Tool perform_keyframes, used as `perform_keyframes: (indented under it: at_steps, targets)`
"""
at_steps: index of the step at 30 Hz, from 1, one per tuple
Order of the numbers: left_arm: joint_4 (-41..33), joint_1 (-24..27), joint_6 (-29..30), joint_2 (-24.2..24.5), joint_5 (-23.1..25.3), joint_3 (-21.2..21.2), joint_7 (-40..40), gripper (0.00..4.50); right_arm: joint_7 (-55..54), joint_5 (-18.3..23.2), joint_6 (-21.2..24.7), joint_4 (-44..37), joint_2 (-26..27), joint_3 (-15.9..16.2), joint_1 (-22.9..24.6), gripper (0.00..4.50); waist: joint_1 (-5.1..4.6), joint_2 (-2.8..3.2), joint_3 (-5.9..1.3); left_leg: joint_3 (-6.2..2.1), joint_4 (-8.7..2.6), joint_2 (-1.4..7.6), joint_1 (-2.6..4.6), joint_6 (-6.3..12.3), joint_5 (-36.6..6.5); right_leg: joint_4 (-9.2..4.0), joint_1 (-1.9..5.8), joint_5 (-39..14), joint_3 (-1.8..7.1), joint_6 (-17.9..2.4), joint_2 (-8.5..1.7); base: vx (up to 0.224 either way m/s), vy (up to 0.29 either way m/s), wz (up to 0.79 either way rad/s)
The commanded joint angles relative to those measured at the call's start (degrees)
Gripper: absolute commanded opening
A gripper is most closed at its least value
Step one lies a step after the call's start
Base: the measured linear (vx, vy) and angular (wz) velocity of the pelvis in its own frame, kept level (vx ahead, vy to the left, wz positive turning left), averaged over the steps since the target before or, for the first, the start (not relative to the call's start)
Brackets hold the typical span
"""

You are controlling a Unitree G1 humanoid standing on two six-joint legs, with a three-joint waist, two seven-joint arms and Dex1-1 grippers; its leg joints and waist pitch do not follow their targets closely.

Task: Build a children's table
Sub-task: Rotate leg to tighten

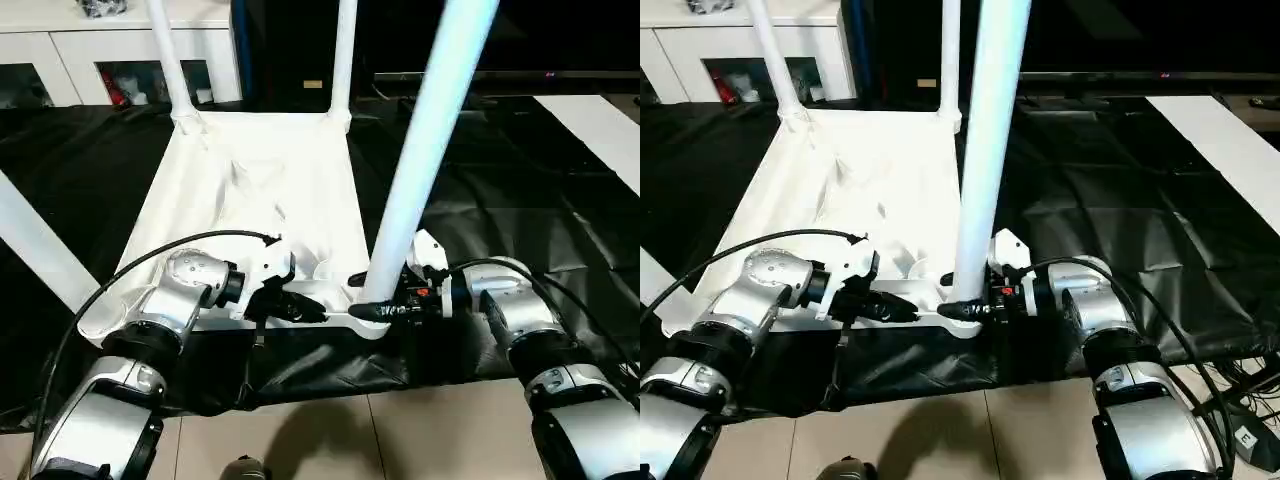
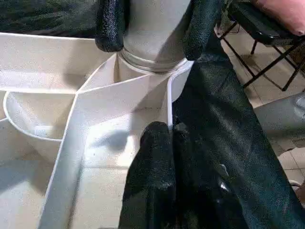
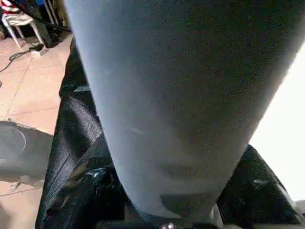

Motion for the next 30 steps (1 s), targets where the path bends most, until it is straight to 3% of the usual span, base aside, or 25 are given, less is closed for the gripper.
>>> perform_keyframes:
  at_steps: [1, 3, 7, 9, 12, 13, 17, 20, 22, 23, 24, 27, 28, 30]
  targets:
    - [0.4, -0.8, -0.3, -1.0, 0.1, -0.2, 2.3, 0.0, -0.6, 0.8, 3.6, -0.5, 1.7, 0.8, 1.8, 2.08, -0.22, -0.23, -4.11, 0.48, -2.87, 0.44, 1.24, 5.42, -8.9, -3.19, 2.55, 4.4, 1.67, -16.9, -2.34, 0.0, 0.0, 0.0]
    - [0.7, -0.8, -0.1, -1.3, 0.9, -0.3, 4.4, 0.0, -3.5, 1.3, 3.8, -0.6, 2.6, -0.2, 2.1, 2.06, -0.21, -0.15, -3.96, 0.45, -3.02, 0.48, 1.26, 5.04, -9.5, -3.34, 2.48, 3.3, 1.69, -16.5, -2.4, 0.0, 0.0, 0.0]
    - [2.0, -1.2, 2.7, -3.5, 2.9, -0.2, 12.9, 0.0, -16.5, 0.5, 4.3, 0.2, 6.1, -2.6, 3.1, 2.02, -0.55, -0.18, -3.58, 0.4, -3.67, 0.56, 1.61, 2.23, -13.8, -4.16, 2.29, -4.9, 1.81, -15.1, -2.65, 0.0, 0.0, 0.0]
    - [2.4, -1.4, 5.7, -7.6, 3.4, 0.4, 20.5, 0.0, -28.9, -0.4, 5.5, 1.2, 10.6, -4.0, 3.9, 2.01, -0.87, -0.09, -3.02, 0.23, -4.27, 0.53, 1.86, 0.15, -17.6, -5.03, 1.97, -12.8, 1.97, -13.3, -2.91, 0.0, 0.0, 0.0]
    - [2.6, -1.7, 7.1, -9.6, 3.6, 0.7, 24.3, 0.0, -34.7, -0.3, 7.0, 2.2, 13.0, -5.1, 3.5, 1.99, -1.62, -0.38, -2.66, -0.25, -4.86, 0.18, 1.92, -1.86, -21.6, -6.16, 1.95, -23.2, 2.03, -9.2, -3.01, 0.0, 0.0, 0.0]
    - [3.2, -2.1, 8.2, -11.9, 3.8, 1.3, 29.0, 0.0, -42.1, 0.0, 8.0, 4.1, 15.8, -6.7, 2.2, 1.99, -2.04, -0.09, -2.78, -0.31, -4.9, 0.21, 2.0, -2.33, -21.9, -6.24, 1.73, -23.3, 2.27, -8.9, -3.08, 0.0, 0.0, 0.0]
    - [3.9, -2.7, 9.2, -15.0, 4.8, 1.1, 34.3, 0.0, -52.4, -0.6, 8.6, 6.9, 20.2, -7.7, -0.4, 1.99, -2.82, -0.3, -2.75, -0.35, -4.85, -0.06, 2.13, -2.03, -22.5, -6.63, 1.36, -23.6, 2.18, -8.6, -2.78, 0.0, 0.0, 0.0]
    - [3.4, -2.6, 9.2, -15.6, 5.5, 0.6, 35.0, 0.0, -54.2, -1.0, 8.9, 6.7, 22.3, -7.9, -1.3, 1.99, -3.1, -0.44, -2.79, -0.36, -4.91, -0.11, 1.95, -1.43, -22.6, -6.73, 1.35, -23.1, 2.19, -8.3, -2.69, 0.0, 0.0, 0.0]
    - [2.6, -2.2, 9.2, -15.1, 5.9, 0.5, 34.4, 0.0, -53.0, -2.4, 6.4, 5.4, 22.8, -6.7, -0.7, 1.99, -3.17, -0.46, -2.88, -0.31, -4.94, -0.03, 1.97, -1.15, -22.6, -6.7, 1.3, -21.5, 2.22, -8.5, -2.6, 0.0, 0.0, 0.0]
    - [2.5, -2.1, 9.1, -15.0, 5.9, 0.5, 34.3, 0.0, -53.0, -2.3, 6.3, 5.3, 22.8, -6.8, -0.6, 2.34, -3.17, -0.42, -2.95, -0.28, -5.01, 0.03, 1.94, -1.05, -22.2, -6.57, 1.38, -20.0, 2.23, -8.8, -2.53, 0.0, 0.0, 0.0]
    - [2.2, -1.8, 8.7, -14.3, 6.0, 0.3, 33.4, 0.0, -53.1, -1.3, 5.6, 5.2, 22.6, -8.0, -0.6, 2.69, -3.2, -0.81, -2.95, -0.23, -5.05, 0.06, 1.83, -0.82, -21.9, -6.49, 1.47, -19.1, 2.18, -9.0, -2.5, 0.0, 0.0, 0.0]
    - [1.8, -1.4, 8.4, -13.4, 5.9, 0.4, 32.7, 0.0, -52.5, -0.6, 4.4, 5.1, 21.5, -8.6, -0.5, 2.71, -3.23, -0.67, -2.95, -0.24, -5.08, 0.05, 1.82, -0.52, -22.2, -6.57, 1.42, -19.5, 2.2, -9.1, -2.62, 0.0, 0.0, 0.0]
    - [1.5, -1.0, 8.0, -12.7, 5.8, 0.2, 31.6, 0.0, -51.9, -0.4, 3.6, 5.1, 20.5, -8.8, -0.5, 3.11, -3.21, -0.64, -2.93, -0.18, -5.08, 0.08, 1.85, -0.52, -22.1, -6.61, 1.34, -19.4, 2.23, -9.1, -2.6, 0.0, 0.0, 0.0]
    - [0.9, -0.4, 7.3, -11.8, 5.6, 0.1, 29.8, 0.0, -50.1, 0.3, 3.6, 4.6, 19.3, -9.5, -0.4, 3.15, -3.26, -0.6, -3.0, -0.16, -5.09, 0.05, 1.63, -0.25, -21.4, -6.51, 1.58, -18.2, 2.26, -9.4, -2.57, 0.0, 0.0, 0.0]
